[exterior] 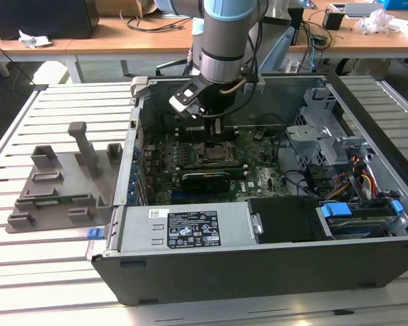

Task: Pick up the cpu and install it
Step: 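Close the cpu cover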

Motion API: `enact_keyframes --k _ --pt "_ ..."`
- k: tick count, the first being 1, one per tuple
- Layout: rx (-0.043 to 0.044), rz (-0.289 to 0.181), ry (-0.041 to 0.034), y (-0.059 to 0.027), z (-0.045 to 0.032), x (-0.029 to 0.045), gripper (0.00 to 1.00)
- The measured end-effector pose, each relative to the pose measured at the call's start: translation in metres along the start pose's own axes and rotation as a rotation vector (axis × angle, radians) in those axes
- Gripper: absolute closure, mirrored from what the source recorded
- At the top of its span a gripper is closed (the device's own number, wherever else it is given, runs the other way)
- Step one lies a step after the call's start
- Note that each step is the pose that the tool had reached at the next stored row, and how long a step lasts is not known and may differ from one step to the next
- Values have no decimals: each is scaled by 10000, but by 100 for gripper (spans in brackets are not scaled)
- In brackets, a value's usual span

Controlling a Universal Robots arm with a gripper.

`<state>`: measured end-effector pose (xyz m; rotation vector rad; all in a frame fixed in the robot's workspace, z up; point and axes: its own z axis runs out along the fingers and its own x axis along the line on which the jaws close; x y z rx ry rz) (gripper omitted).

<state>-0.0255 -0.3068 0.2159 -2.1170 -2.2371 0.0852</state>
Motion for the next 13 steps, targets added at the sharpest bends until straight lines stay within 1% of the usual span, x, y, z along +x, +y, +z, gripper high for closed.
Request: enact_keyframes --k 2,9,11,13 --pt "0 0 0 -51 16 3 89" --pt "0 -1 1 -182 71 10 89" --pt "0 0 0 -207 93 11 89" --pt "1 -5 -1 -207 101 11 89"
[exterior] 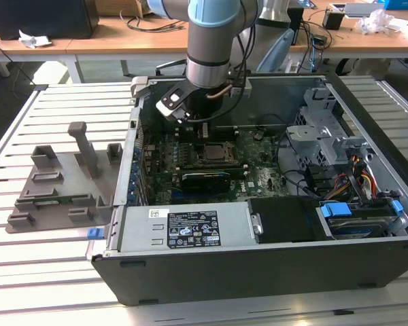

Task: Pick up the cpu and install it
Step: 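Close the cpu cover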

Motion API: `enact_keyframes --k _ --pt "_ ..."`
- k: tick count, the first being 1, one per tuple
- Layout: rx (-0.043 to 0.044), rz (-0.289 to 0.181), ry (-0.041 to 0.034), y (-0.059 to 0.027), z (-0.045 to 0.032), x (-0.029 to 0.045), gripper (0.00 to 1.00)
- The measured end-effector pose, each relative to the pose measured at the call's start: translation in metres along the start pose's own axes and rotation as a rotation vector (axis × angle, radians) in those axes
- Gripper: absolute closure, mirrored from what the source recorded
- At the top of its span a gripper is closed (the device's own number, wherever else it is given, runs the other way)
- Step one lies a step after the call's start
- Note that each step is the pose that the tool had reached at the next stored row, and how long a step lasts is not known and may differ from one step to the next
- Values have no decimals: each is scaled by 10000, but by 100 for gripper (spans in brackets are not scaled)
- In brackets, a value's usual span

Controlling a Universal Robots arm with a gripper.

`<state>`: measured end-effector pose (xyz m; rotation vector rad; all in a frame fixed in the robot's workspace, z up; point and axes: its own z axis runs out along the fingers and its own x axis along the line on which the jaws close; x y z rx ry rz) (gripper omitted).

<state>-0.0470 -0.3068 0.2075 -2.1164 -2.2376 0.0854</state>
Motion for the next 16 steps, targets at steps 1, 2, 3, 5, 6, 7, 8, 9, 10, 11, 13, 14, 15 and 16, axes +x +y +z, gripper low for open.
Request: enact_keyframes --k 1,2,3,5,6,7,8,9,10,11,13,14,15,16 --pt "0 0 1 0 1 0 89" --pt "0 -1 1 0 3 0 89" --pt "-1 -1 1 1 4 0 89" --pt "0 -6 2 8 4 -1 89" --pt "-2 -8 8 15 4 -1 89" --pt "-2 -8 10 20 4 -2 89" --pt "-2 -9 14 34 4 -3 89" --pt "-2 -10 15 43 4 -3 89" --pt "-2 -10 15 56 5 -4 89" --pt "-1 -12 13 85 6 -7 89" --pt "0 -12 14 109 6 -10 89" --pt "-1 -11 16 132 6 -12 89" --pt "-2 -12 17 149 6 -14 89" --pt "-1 -13 18 165 5 -16 89"
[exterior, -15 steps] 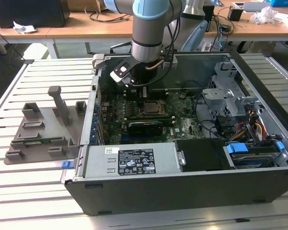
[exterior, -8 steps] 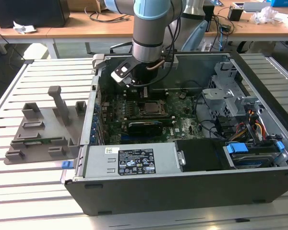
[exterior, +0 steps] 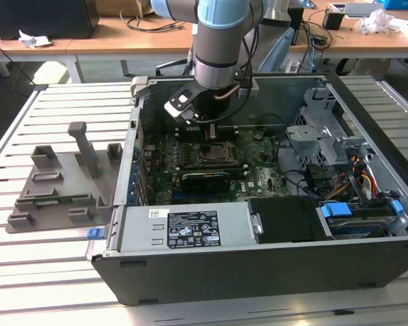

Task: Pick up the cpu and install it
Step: 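Close the cpu cover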

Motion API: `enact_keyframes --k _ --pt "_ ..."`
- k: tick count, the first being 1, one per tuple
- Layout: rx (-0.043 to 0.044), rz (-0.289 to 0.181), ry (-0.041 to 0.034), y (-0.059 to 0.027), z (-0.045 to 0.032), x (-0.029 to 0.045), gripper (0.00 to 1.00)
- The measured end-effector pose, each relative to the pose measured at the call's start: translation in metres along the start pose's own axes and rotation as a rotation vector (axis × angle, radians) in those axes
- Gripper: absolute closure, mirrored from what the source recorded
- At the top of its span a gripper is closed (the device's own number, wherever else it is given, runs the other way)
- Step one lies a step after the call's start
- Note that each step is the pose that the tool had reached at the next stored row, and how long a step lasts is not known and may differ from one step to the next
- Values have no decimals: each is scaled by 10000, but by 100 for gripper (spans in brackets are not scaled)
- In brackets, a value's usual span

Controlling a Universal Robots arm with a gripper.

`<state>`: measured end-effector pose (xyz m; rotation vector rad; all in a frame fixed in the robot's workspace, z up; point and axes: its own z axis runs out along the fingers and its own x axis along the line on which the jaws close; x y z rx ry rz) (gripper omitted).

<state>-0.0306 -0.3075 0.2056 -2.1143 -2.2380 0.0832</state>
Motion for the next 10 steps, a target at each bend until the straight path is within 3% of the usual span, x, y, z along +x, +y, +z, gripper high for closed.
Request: enact_keyframes --k 3,7,9,10 --pt "-1 0 9 66 -3 -6 89" --pt "-1 -2 10 85 -7 -7 89" --pt "-1 0 10 82 -55 -7 89" --pt "-1 -2 10 77 -114 -7 89"
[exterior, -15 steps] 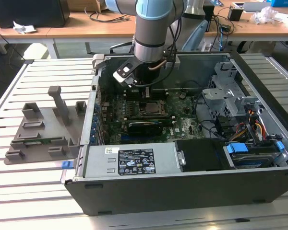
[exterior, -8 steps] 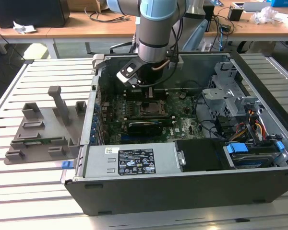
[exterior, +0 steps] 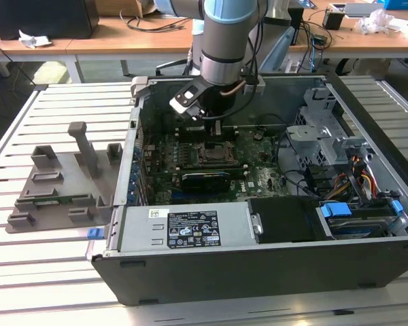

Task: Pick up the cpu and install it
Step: 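Close the cpu cover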

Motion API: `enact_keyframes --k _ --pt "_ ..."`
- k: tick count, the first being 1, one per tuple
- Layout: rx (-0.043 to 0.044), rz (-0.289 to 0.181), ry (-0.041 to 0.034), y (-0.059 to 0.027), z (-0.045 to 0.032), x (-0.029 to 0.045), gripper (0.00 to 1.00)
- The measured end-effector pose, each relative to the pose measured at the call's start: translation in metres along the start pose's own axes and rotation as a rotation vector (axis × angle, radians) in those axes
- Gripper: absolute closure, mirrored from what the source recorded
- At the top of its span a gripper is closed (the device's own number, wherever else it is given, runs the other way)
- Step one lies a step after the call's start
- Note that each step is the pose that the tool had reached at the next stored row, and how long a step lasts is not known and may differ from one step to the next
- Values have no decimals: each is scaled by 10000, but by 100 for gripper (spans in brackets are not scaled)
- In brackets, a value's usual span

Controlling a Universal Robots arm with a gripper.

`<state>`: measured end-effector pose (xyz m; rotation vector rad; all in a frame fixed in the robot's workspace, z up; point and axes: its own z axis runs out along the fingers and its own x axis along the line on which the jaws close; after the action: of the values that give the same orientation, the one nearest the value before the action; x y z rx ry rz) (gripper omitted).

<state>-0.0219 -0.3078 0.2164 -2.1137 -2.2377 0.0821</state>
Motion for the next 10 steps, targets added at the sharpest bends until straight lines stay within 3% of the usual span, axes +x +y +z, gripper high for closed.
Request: enact_keyframes --k 5,10 --pt "-1 -1 1 -21 -264 3 89" --pt "0 0 1 -38 -469 4 89"
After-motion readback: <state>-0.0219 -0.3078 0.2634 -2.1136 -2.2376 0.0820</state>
